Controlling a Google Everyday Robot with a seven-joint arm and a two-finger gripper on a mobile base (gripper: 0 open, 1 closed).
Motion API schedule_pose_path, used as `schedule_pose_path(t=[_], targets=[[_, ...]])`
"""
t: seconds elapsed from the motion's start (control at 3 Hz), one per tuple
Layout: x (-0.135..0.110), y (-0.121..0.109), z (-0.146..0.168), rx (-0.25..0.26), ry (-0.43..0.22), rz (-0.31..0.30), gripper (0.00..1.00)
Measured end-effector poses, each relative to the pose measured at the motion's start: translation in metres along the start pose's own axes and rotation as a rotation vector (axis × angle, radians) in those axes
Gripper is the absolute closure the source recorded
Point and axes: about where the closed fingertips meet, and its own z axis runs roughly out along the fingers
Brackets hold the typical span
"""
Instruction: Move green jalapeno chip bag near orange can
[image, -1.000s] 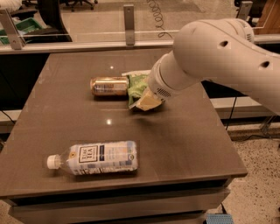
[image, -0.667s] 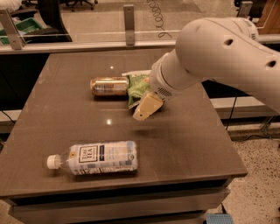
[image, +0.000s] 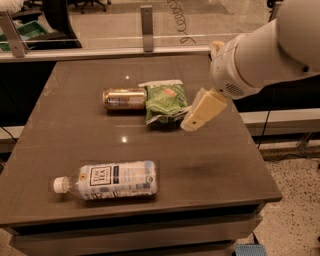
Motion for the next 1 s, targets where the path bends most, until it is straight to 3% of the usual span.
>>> schedule_pose_path(t=[0.33, 0.67, 1.0], targets=[[0.0306, -0.0001, -0.0504, 0.021, -0.030, 0.011, 0.00], [0.0244, 0.0034, -0.0559, 0.017, -0.071, -0.037, 0.00], [0.0237, 0.0034, -0.0552, 0.017, -0.069, -0.042, 0.00]])
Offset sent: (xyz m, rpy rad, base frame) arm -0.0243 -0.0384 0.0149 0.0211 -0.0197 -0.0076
